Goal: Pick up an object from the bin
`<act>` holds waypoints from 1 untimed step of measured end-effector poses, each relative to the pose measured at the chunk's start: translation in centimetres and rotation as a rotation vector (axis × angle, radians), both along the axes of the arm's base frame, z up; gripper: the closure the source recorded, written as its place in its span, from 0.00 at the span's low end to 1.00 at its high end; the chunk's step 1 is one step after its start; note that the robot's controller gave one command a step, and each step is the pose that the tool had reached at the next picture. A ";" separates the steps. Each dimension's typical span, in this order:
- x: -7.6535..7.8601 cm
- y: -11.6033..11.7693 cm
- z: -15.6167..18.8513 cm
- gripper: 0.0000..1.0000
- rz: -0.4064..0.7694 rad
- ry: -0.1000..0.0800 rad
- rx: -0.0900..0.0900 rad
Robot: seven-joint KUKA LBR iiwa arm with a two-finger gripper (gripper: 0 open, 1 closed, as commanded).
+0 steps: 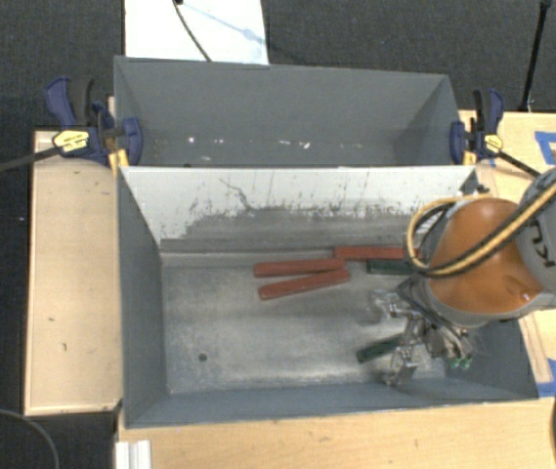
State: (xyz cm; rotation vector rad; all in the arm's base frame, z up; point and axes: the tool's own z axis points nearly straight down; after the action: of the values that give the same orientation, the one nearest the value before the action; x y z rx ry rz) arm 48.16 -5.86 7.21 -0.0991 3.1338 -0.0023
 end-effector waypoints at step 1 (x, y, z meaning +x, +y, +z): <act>-0.2 0.1 -0.2 1.00 0.008 0.006 0.002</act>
Offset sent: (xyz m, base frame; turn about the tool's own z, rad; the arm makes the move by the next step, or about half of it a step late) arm 0.0000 0.0000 0.0000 0.0000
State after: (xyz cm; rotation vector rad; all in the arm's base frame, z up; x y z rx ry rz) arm 47.93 -5.78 7.02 -0.1112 3.1395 0.0005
